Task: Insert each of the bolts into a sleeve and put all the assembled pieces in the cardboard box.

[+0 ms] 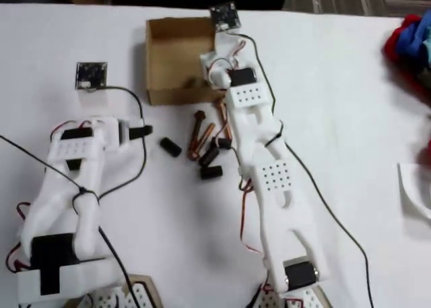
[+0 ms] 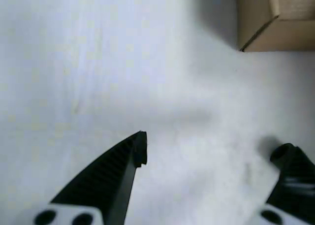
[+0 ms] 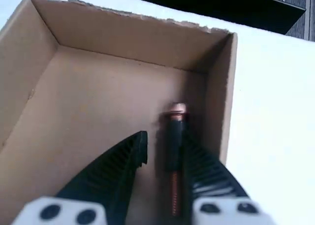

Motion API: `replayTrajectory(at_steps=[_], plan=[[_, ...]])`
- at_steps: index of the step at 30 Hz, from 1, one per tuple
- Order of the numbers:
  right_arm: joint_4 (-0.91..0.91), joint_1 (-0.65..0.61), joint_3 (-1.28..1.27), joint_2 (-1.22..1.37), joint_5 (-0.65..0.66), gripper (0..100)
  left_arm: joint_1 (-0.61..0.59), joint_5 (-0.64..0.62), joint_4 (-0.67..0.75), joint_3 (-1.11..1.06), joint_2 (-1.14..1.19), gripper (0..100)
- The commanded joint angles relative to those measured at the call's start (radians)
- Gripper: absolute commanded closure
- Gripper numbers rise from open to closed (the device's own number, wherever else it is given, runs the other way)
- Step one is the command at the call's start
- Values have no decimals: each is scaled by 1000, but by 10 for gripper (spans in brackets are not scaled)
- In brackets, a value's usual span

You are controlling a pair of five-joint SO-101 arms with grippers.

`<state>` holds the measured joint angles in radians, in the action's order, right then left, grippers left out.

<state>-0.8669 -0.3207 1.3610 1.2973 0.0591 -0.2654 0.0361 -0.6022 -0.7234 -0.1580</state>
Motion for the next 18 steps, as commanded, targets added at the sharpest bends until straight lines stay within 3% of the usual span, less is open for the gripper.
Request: replayTrajectory(at_steps=[1, 11, 13, 18], plan=[[-1, 7, 14, -30, 5, 912, 6, 0, 15, 27, -6, 574], [-101, 21, 198, -127, 17, 928, 6, 0, 15, 27, -6, 574], [-139, 47, 219, -143, 69, 989, 6, 0, 15, 27, -6, 574], [-248, 122, 207, -137, 140, 978, 6, 0, 15, 27, -6, 574]])
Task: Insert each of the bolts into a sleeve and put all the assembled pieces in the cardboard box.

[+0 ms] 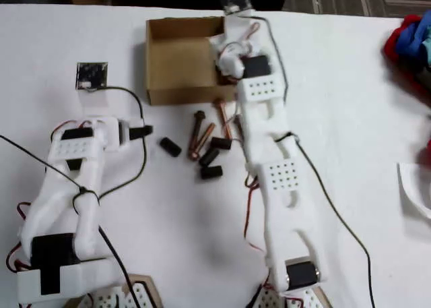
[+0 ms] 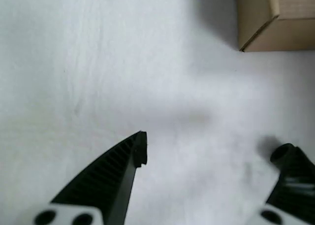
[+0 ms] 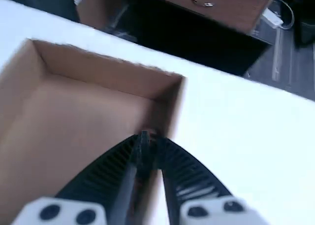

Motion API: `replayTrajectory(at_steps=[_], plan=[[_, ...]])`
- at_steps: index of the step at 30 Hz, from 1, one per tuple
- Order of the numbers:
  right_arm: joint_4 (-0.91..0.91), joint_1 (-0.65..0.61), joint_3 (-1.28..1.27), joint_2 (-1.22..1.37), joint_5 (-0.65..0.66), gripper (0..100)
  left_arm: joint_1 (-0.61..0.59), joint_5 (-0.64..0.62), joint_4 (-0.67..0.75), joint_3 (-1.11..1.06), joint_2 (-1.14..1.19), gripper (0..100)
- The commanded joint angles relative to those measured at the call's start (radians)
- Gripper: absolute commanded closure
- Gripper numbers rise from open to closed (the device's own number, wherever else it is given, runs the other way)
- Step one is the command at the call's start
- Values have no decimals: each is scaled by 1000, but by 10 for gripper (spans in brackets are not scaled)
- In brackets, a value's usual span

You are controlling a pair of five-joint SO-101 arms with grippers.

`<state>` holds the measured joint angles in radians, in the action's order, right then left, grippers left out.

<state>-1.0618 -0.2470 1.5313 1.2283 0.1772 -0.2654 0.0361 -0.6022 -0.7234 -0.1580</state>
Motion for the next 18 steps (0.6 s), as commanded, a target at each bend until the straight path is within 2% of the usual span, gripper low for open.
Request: replayTrajectory(at_steps=[1, 8, 18], plan=[[-70, 64, 34, -56, 20, 978, 6, 0, 15, 27, -6, 574], [-87, 111, 31, 91, 21, 978, 6, 0, 15, 27, -6, 574], [-143, 54, 32, 168, 21, 978, 6, 0, 15, 27, -6, 574]])
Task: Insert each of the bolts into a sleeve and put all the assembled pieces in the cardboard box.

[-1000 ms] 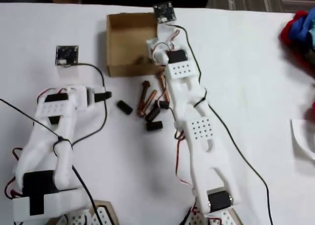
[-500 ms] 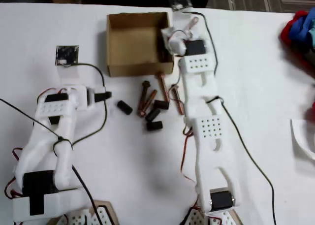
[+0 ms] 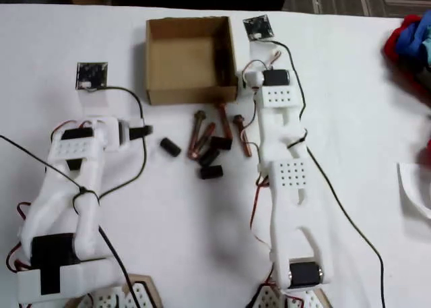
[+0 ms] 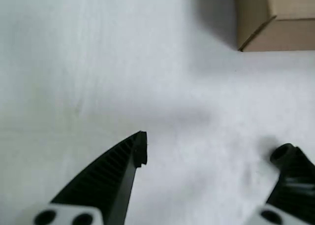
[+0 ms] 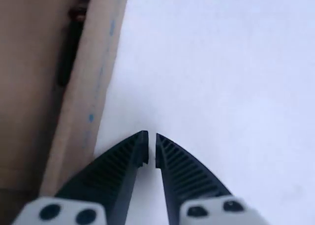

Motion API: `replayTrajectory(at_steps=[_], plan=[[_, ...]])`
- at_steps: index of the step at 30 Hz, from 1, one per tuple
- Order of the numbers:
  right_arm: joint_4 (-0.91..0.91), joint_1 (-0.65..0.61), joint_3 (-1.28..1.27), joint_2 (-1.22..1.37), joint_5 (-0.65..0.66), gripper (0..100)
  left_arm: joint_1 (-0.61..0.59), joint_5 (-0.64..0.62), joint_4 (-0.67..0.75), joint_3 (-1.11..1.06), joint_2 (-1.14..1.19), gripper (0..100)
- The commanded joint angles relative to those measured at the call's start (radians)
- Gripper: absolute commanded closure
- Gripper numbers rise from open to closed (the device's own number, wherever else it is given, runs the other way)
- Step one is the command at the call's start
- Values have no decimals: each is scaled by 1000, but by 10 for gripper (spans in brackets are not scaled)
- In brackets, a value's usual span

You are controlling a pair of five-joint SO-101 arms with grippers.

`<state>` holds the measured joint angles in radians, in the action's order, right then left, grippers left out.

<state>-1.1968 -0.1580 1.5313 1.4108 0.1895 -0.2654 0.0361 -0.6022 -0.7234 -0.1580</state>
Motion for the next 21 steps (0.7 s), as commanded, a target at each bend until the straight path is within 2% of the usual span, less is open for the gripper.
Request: replayTrajectory(at_steps=[1, 21], plan=[[-8, -36, 32, -15, 9, 978, 6, 0, 15, 27, -6, 574], [-36, -58, 34, -15, 9, 978, 6, 0, 15, 27, -5, 574]])
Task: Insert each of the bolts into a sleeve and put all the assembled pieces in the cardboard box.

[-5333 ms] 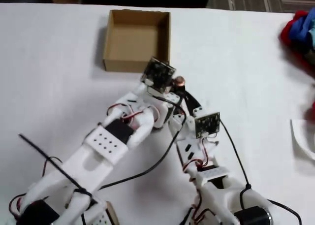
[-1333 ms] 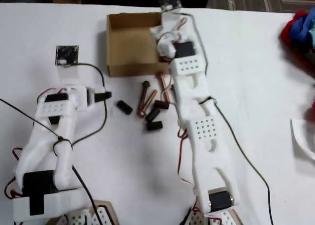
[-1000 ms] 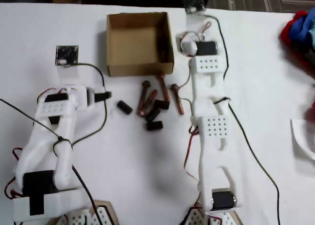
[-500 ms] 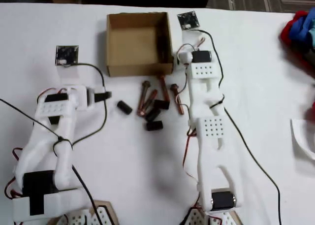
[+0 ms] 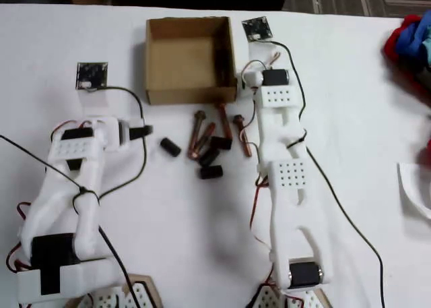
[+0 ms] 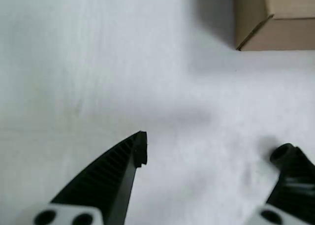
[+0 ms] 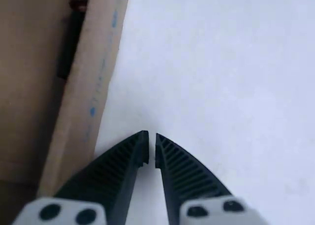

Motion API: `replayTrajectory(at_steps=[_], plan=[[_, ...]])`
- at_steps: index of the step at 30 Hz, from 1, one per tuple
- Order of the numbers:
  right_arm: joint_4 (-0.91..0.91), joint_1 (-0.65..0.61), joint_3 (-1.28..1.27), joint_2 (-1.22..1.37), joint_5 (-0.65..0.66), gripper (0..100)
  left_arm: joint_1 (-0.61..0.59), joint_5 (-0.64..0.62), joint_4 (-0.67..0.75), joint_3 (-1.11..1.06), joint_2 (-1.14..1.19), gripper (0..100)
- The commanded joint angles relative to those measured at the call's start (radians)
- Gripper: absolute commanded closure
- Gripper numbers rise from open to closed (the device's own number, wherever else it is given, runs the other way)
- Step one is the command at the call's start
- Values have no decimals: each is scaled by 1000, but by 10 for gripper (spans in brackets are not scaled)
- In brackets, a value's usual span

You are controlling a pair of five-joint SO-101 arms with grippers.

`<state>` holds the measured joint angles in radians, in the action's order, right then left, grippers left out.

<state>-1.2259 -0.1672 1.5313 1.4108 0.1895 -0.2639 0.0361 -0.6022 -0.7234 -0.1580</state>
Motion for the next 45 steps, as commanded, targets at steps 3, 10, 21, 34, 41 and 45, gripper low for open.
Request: replayTrajectory(at_steps=[3, 10, 21, 34, 41, 45], plan=[[-7, -62, 34, -16, 8, 978, 5, 2, 15, 27, -5, 574], [-8, -56, 68, -13, 8, 978, 5, 2, 15, 25, -5, 574], [-193, 33, 137, -122, 17, 974, 5, 2, 15, 25, -5, 574], [-542, 16, 74, -288, 17, 974, 5, 2, 15, 25, -5, 574], [-544, -65, -232, -444, 17, 974, 5, 2, 14, 25, -5, 574], [-544, -122, -534, -624, 26, 974, 5, 2, 14, 25, -5, 574]])
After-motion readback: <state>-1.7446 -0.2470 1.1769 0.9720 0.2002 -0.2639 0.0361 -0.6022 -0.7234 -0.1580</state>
